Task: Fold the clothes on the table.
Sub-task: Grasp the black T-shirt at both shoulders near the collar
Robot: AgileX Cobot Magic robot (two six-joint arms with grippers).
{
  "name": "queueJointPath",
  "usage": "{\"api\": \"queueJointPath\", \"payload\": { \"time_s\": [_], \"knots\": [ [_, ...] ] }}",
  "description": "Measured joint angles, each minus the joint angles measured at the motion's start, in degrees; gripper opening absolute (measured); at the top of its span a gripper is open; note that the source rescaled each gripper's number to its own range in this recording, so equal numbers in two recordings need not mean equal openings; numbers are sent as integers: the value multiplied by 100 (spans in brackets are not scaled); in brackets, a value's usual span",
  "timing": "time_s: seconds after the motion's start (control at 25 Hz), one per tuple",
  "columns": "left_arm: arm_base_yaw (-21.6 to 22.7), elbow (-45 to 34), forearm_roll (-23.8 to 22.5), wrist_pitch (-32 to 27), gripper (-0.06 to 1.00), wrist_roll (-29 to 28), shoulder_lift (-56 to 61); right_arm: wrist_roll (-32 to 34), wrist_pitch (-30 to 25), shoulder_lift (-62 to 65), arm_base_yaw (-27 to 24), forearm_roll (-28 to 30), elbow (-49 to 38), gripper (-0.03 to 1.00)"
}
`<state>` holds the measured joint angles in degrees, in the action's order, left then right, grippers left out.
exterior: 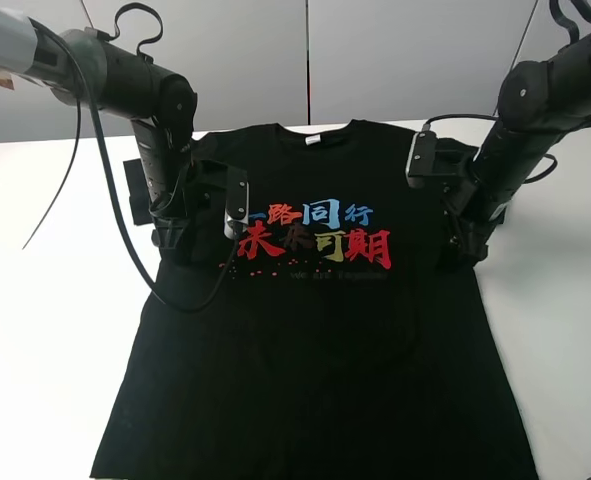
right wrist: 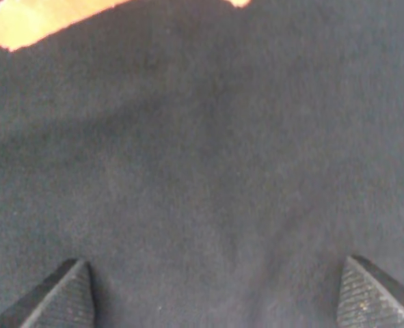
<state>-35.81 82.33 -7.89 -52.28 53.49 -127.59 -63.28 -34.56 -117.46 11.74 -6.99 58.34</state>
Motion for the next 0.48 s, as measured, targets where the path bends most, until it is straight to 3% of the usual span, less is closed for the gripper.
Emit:
{"api": "queueJointPath", "payload": {
  "time_s": [0.48],
  "knots": [
    [0, 0, 11, 0, 93, 0, 0, 15, 47, 32, 0, -64, -60, 86]
  ]
}}
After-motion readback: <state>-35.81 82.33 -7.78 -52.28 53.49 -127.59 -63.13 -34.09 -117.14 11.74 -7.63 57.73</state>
